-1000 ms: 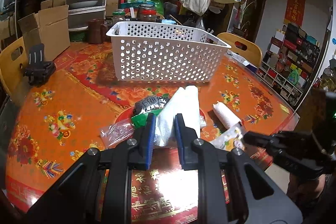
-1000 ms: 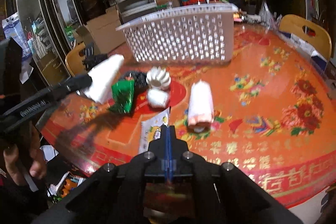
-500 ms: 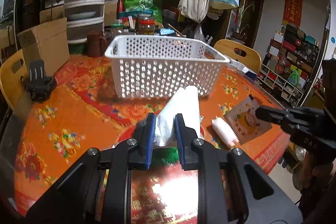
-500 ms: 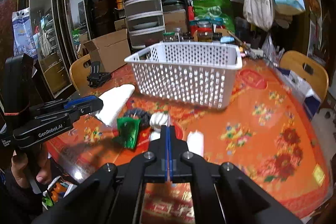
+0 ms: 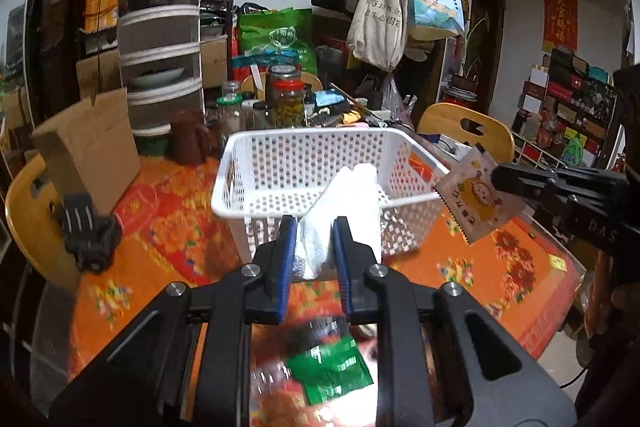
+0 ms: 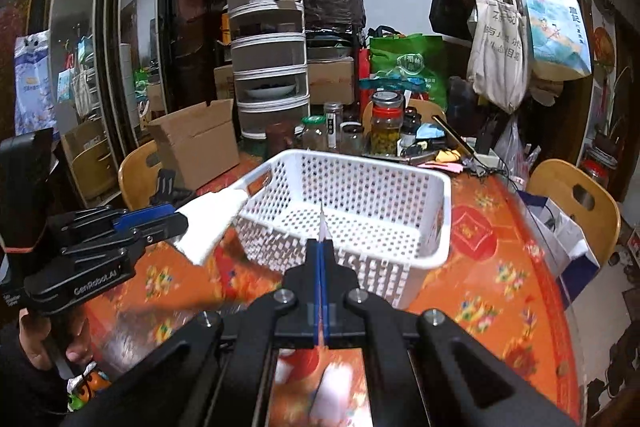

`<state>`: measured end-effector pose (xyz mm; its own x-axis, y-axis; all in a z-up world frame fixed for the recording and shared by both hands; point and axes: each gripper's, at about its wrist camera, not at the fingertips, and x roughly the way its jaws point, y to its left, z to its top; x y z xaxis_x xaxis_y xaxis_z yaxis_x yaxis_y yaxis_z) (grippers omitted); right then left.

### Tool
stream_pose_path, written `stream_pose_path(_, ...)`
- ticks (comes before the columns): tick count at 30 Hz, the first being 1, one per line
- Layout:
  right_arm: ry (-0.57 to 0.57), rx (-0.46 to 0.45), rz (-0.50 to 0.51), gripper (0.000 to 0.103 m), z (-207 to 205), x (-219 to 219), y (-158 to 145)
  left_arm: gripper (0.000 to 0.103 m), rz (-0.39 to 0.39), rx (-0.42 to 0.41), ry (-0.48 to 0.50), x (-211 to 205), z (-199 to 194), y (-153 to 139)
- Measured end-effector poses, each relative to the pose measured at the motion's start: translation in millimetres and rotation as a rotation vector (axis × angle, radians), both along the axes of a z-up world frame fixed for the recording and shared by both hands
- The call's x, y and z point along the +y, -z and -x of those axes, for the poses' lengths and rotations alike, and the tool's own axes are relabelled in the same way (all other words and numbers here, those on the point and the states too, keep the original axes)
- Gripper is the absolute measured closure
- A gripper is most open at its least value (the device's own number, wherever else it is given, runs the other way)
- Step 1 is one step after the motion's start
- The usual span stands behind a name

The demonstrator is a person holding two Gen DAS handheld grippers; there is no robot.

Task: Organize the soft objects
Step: 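Lift the white cloth with the left tool while the right tool carries the card toward the basket, then open the left tool over the basket while the right tool drops the card inside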

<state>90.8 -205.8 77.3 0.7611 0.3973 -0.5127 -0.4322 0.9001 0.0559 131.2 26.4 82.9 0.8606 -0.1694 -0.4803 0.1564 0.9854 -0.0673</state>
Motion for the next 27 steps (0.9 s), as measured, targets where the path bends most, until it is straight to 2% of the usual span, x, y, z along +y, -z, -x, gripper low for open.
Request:
stream_pose_path(6, 0.022, 0.036, -0.017, 0.103, -56, 0, -15, 0.086, -0.034, 0.042, -0.011, -10, -57, -23)
stream_pose_path(13, 0.060, 0.125, 0.005, 0.103, -123, 1, -4, 0.086, -0.080, 0.144, -0.050, -18, -141, -22)
stream_pose_path(18, 0.075, 0.202, 0.041, 0.103, -161, 7, 18, 0.086, -0.102, 0.273, -0.069, -24, -202, -3)
stream_pose_path(24, 0.091, 0.327, 0.078, 0.103, -199, 13, 58, 0.085, -0.123, 0.406, -0.093, -24, -243, 36)
stream_pose_path(27, 0.094, 0.373, 0.092, 0.103, -207, 14, 75, 0.085, -0.109, 0.444, -0.104, -20, -253, 51)
